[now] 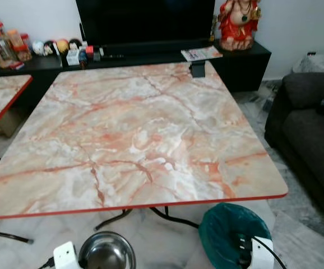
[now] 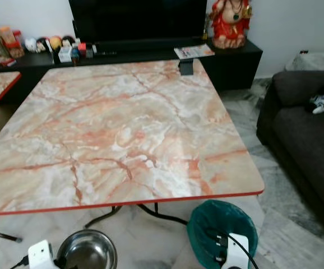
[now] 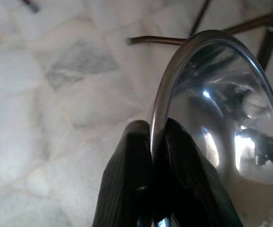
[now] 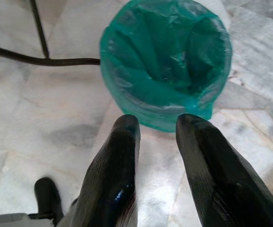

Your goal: Setting the table

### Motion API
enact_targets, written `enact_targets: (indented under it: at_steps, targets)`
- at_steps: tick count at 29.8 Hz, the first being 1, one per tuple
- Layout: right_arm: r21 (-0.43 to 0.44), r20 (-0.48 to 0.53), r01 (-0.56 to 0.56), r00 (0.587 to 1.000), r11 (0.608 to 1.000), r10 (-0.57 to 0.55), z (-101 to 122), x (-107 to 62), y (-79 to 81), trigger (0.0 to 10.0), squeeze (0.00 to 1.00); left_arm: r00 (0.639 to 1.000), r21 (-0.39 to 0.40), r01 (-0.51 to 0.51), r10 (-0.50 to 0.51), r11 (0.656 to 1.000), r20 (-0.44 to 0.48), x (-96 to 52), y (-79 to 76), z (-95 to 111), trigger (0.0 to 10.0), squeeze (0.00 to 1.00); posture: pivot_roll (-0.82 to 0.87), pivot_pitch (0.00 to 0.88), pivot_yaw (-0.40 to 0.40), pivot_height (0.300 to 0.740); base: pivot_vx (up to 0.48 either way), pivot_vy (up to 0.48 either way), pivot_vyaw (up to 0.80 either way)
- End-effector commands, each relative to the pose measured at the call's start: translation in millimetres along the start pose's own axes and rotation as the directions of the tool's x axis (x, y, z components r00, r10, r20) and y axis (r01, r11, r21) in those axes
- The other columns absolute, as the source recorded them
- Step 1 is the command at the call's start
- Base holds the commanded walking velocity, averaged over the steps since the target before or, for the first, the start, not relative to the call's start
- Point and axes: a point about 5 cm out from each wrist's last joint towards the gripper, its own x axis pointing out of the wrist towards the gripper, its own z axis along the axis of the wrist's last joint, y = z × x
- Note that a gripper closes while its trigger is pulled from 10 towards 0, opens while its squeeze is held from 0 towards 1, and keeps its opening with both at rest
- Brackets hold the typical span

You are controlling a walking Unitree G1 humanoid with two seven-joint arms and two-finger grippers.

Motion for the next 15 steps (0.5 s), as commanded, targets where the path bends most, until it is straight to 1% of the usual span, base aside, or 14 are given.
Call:
enact_targets:
  at_steps: [1,2,6,7,8,9,10,11,13,14,15]
  targets:
    - [0.011,0.017,-0.008,1.000,1.000,0.008,5.8,1.5,3.8,10.0,0.00,0.998,-0.025,-0.059,0.059,0.998,0.001,-2.5,10.9,-3.6,10.0,0.00,0.04,0.000,0.027,0.740,0.000,0.000,0.00]
    - [0.011,0.017,-0.009,1.000,1.000,0.008,6.1,1.6,4.0,10.0,0.00,0.997,-0.038,-0.077,0.077,0.996,0.002,-3.5,13.5,-5.1,10.0,0.00,0.04,0.000,0.027,0.740,0.000,0.000,0.00]
    - [0.011,0.017,-0.008,1.000,1.000,0.008,6.1,1.6,4.0,10.0,0.00,0.997,-0.038,-0.077,0.077,0.996,0.002,-3.5,13.5,-5.1,10.0,0.00,0.04,0.000,0.027,0.740,0.000,0.000,0.00]
    - [0.009,0.017,-0.011,1.000,1.000,0.010,6.7,1.7,3.9,10.0,0.00,0.992,-0.069,-0.122,0.124,0.990,0.030,-6.1,20.8,-5.8,10.0,0.00,0.06,0.000,0.013,0.740,0.000,0.000,0.00]
    - [0.000,0.017,-0.015,1.000,1.000,0.015,7.5,2.0,3.7,10.0,0.00,0.972,-0.123,-0.200,0.212,0.972,0.096,-10.3,33.7,-2.1,10.0,0.00,0.07,0.000,0.004,0.740,0.000,0.000,0.00]
    - [-0.008,0.016,-0.018,1.000,1.000,0.018,8.3,2.2,3.3,10.0,0.00,0.938,-0.170,-0.282,0.309,0.944,0.160,-15.7,47.6,2.8,10.0,0.00,0.08,0.000,-0.004,0.740,0.000,0.000,0.00]
    - [-0.015,0.016,-0.021,1.000,1.000,0.021,9.0,2.3,2.8,10.0,0.00,0.895,-0.216,-0.349,0.393,0.912,0.210,-21.2,60.3,7.9,10.0,0.00,0.09,0.000,-0.009,0.740,0.000,0.000,0.00]
    - [-0.019,0.015,-0.022,1.000,1.000,0.022,9.3,2.4,2.4,10.0,0.00,0.868,-0.241,-0.384,0.437,0.891,0.235,-24.4,67.1,11.2,10.0,0.00,0.09,0.000,-0.009,0.740,0.000,0.000,0.00]
    - [-0.030,0.014,-0.025,1.000,0.999,0.026,10.3,2.6,2.0,10.0,0.00,0.796,-0.296,-0.450,0.528,0.843,0.296,-32.5,82.3,22.0,10.0,0.00,0.12,0.000,-0.027,0.740,0.000,0.000,0.00]
    - [-0.035,0.013,-0.029,0.999,0.999,0.029,10.9,2.8,2.2,10.0,0.00,0.754,-0.317,-0.472,0.563,0.822,0.338,-37.5,89.5,29.8,10.0,0.00,0.13,0.002,-0.030,0.740,0.000,0.000,0.00]
    - [-0.044,0.013,-0.034,0.999,0.998,0.034,12.1,3.2,3.4,10.0,0.00,0.698,-0.329,-0.500,0.598,0.801,0.395,-44.1,97.9,41.9,10.0,0.00,0.14,0.006,-0.038,0.740,0.000,0.000,0.00]
